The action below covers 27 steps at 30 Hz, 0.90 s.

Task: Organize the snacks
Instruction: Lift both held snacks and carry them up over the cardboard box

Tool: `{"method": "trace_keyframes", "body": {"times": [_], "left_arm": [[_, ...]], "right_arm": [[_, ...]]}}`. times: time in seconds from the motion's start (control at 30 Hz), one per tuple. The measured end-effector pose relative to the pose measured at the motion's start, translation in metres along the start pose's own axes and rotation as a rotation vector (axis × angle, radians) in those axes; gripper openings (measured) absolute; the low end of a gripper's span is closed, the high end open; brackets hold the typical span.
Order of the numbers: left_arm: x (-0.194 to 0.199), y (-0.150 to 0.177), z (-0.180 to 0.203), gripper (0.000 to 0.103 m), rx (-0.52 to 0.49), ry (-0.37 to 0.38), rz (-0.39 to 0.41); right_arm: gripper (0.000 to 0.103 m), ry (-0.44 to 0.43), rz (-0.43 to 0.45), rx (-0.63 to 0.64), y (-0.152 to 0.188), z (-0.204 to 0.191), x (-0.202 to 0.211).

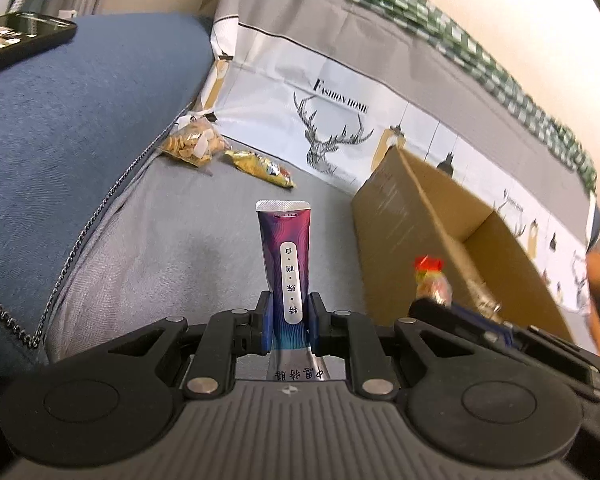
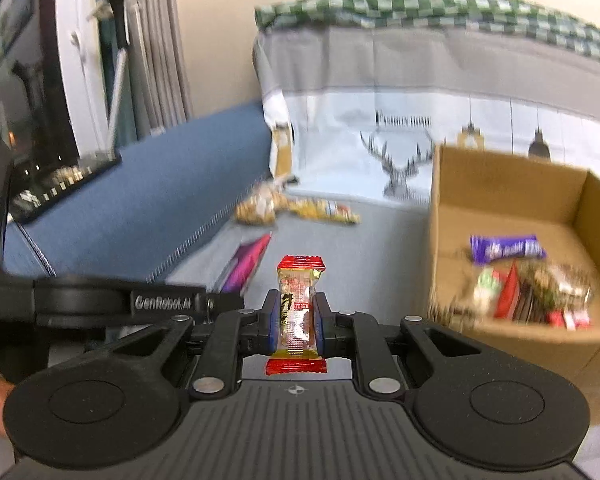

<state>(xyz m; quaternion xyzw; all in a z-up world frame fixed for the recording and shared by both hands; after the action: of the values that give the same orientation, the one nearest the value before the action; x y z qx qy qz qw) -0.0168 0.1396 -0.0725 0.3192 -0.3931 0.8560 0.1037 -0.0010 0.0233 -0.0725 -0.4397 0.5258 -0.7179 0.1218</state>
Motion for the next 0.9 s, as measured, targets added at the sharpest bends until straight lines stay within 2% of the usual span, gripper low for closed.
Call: {"method": "trace_keyframes", "body": {"times": [0.17,0.37,0.57,0.7,0.9], "left_arm": [[0.009,-0.006,0.002,0.018,0.059,0.023,0.005],[0.013,-0.015,0.013,0.018,0.088,0.036,0.008],[0.01,-0.017,0.031,0.018,0.063,0.03,0.003],[0.008,-0.021,0.045,0.018,0.034,-0.001,0.034],[-0.002,-0.024,0.073,0.018,0.007,0.021,0.038]], "right_arm": [[0.017,-0.009,0.09,0.004,-0.02,0.008,0.011],[0.017,0.004,0.128,-0.048,-0.028,0.034,0.013],[0.017,0.013,0.154,-0.12,-0.033,0.062,0.014],[0.017,0.024,0.176,-0.159,-0.036,0.078,0.016],[0.017,0.073,0.208,-0.225,-0.037,0.107,0.025]]}}
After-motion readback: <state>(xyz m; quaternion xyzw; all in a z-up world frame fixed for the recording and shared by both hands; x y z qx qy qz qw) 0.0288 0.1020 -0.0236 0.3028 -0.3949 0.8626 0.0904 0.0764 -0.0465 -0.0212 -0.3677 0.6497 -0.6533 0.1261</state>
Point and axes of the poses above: each gripper's, at about its wrist camera, not at the fingertips, and x roughly against the way its jaws point, z to its right, y to its underside, the point moved 9 cm from there along -x, roughly the way its jaws point, and after that the axes turned 8 degrees about x, right-handed, at the moved point
